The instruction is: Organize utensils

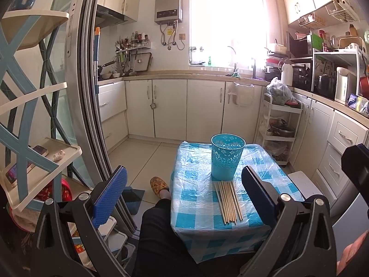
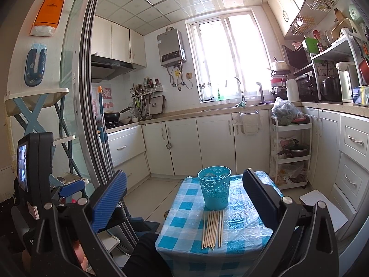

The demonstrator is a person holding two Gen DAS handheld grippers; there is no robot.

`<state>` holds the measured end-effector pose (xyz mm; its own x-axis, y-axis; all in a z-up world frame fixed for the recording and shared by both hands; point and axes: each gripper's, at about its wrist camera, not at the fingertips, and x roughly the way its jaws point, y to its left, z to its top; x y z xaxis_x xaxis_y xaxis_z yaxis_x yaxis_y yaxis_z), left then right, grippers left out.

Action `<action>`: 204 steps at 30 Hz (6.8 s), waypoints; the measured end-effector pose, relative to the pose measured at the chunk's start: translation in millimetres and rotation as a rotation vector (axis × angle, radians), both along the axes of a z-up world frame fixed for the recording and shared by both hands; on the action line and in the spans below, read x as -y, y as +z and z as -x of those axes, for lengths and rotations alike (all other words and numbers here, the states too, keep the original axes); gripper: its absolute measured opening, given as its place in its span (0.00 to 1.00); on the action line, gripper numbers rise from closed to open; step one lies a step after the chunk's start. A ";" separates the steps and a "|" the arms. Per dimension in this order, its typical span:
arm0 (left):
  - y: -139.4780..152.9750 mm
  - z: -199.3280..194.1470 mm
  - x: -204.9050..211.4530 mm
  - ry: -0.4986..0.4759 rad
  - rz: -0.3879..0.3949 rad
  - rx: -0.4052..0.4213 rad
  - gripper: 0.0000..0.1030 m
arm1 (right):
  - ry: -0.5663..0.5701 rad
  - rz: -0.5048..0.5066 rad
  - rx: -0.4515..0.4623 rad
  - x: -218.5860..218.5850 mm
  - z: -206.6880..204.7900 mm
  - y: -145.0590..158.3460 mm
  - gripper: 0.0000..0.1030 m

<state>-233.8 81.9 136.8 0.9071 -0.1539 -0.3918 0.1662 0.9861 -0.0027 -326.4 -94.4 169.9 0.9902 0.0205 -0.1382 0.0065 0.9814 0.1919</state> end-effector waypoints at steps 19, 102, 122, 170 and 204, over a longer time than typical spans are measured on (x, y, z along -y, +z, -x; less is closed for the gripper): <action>-70.8 -100.8 8.2 -0.041 0.040 -0.267 0.93 | -0.033 -0.115 -0.251 45.7 -94.0 -66.8 0.94; -112.4 -407.1 206.6 -0.077 0.072 -0.083 0.06 | 0.167 -0.130 -0.811 108.4 -334.0 -277.5 0.08; -123.3 -319.6 73.0 0.034 0.116 -0.227 0.78 | 0.109 -0.152 -0.738 119.9 -293.9 -246.6 0.05; -146.9 -237.4 27.6 0.062 0.084 -0.302 0.82 | 0.063 -0.094 -0.258 79.1 -275.6 -114.4 0.30; -202.5 -241.5 55.6 -0.029 -0.022 -0.494 0.85 | 0.036 -0.003 -0.815 72.0 -320.0 -272.4 0.07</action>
<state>7.7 26.3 -65.7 0.6074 -0.1631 -0.7774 0.1778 0.9818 -0.0671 -6.4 -166.4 -102.5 0.5772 0.0521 -0.8149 0.1137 0.9831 0.1434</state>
